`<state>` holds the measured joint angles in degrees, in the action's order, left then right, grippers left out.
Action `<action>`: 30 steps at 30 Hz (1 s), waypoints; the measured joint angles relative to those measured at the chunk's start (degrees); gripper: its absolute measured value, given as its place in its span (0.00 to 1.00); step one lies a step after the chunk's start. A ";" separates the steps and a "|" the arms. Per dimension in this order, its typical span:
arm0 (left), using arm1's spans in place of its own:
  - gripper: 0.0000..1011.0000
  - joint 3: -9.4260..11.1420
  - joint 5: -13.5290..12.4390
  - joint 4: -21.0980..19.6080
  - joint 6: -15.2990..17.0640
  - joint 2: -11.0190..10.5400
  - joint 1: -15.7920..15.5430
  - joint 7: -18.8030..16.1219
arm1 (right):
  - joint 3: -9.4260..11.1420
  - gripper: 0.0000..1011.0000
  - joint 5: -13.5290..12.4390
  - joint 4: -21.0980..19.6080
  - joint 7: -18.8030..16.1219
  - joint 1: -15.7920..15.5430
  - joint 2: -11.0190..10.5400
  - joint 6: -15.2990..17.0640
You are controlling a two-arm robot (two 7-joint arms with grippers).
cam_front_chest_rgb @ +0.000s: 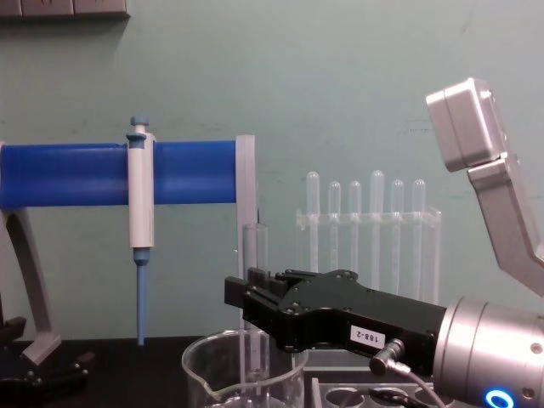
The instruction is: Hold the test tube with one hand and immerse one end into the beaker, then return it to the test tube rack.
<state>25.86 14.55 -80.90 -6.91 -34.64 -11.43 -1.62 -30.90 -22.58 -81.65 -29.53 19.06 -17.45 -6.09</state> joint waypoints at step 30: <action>0.99 0.00 0.00 0.00 0.00 0.00 0.00 0.00 | 0.00 0.22 0.00 0.00 0.00 0.00 0.00 0.00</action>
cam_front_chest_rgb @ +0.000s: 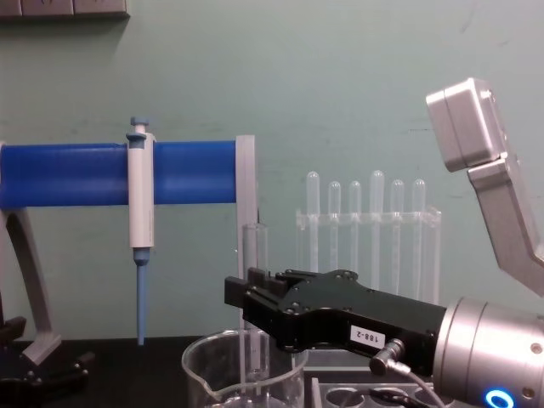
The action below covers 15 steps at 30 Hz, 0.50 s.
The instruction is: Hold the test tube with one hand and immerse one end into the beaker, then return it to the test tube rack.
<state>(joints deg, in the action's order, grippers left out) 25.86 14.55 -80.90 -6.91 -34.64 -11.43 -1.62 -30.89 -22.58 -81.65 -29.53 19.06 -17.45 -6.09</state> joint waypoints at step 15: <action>0.99 0.00 0.00 0.00 0.00 0.00 0.00 0.00 | 0.00 0.22 0.00 0.00 0.00 0.00 0.00 0.00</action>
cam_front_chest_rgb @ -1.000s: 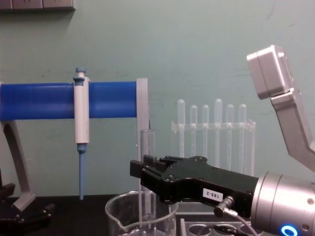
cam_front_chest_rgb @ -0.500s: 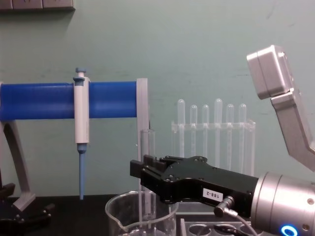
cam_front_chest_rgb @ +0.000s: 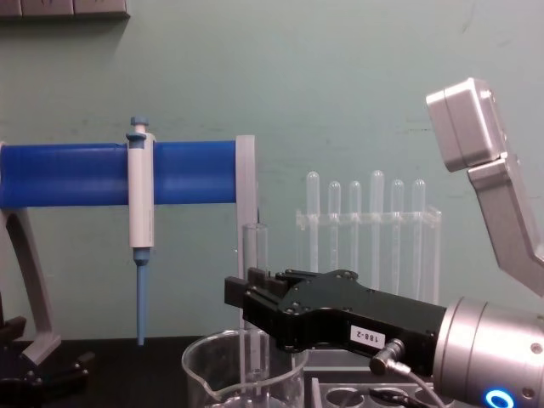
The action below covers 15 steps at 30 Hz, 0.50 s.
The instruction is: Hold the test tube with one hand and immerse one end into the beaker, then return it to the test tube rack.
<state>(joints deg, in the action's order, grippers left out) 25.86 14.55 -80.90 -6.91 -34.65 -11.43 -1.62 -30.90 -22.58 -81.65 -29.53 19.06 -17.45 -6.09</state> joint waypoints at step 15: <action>0.99 0.00 0.00 0.00 0.00 0.00 0.00 0.00 | 0.00 0.22 0.00 0.00 0.00 0.00 0.00 0.00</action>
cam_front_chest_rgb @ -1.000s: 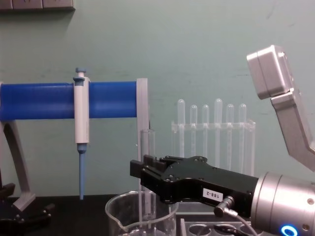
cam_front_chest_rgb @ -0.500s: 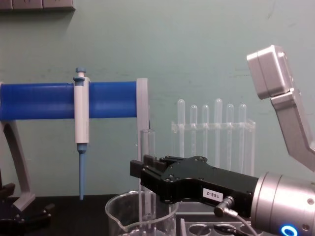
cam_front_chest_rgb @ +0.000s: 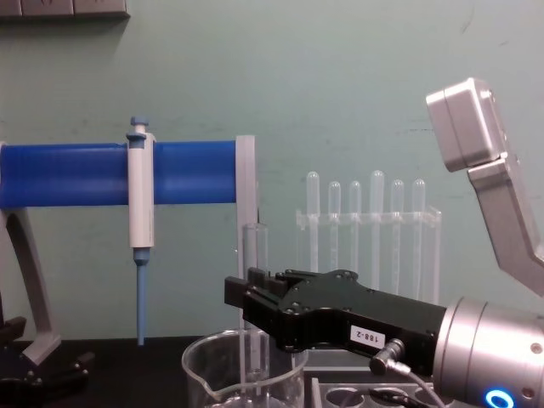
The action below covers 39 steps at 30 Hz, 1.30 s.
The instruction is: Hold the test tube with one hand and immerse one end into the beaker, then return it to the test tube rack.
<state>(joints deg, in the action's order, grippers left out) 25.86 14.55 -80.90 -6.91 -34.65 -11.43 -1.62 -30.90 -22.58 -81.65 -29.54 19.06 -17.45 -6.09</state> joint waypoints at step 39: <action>0.99 0.00 0.00 0.00 0.00 0.00 0.00 0.00 | 0.00 0.22 0.00 0.00 0.00 0.00 0.00 0.00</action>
<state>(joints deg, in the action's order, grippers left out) 25.86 14.55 -80.90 -6.91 -34.65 -11.43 -1.62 -30.90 -22.58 -81.65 -29.54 19.06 -17.45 -6.09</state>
